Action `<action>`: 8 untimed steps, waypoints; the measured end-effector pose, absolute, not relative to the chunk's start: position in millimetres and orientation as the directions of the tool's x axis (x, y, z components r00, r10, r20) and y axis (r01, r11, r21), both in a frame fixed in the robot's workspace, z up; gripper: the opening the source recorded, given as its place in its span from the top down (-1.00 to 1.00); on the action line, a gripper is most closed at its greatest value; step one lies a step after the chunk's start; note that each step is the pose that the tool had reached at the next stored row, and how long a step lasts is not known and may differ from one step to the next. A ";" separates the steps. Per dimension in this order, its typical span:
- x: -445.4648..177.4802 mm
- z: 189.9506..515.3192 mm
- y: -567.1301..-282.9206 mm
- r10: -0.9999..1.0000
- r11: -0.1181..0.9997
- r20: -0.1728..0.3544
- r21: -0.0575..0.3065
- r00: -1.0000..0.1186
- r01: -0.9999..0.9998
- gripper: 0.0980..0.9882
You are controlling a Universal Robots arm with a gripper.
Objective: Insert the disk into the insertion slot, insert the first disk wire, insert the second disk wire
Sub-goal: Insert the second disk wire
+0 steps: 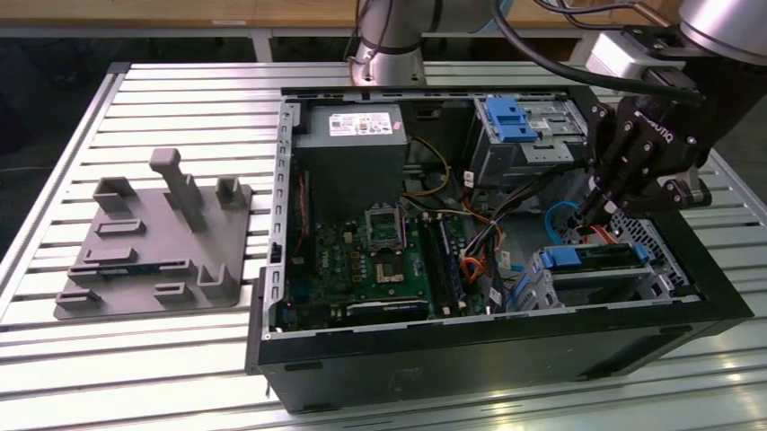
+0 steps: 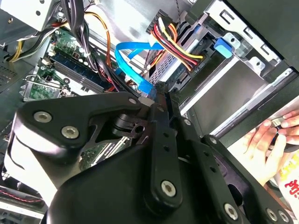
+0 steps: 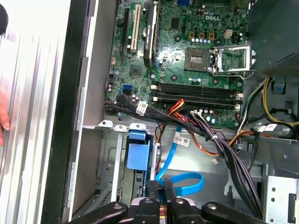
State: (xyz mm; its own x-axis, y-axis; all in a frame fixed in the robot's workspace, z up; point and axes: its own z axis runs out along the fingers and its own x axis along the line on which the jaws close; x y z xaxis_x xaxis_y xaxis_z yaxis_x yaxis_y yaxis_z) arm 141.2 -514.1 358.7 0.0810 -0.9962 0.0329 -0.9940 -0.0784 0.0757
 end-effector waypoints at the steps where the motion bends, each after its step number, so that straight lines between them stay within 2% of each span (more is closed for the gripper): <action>1: 141.3 358.6 -514.1 -0.996 -0.078 0.033 0.076 0.081 -0.994 0.86; 8: 141.7 358.3 -514.1 -0.996 -0.079 0.033 0.077 0.082 -0.994 0.86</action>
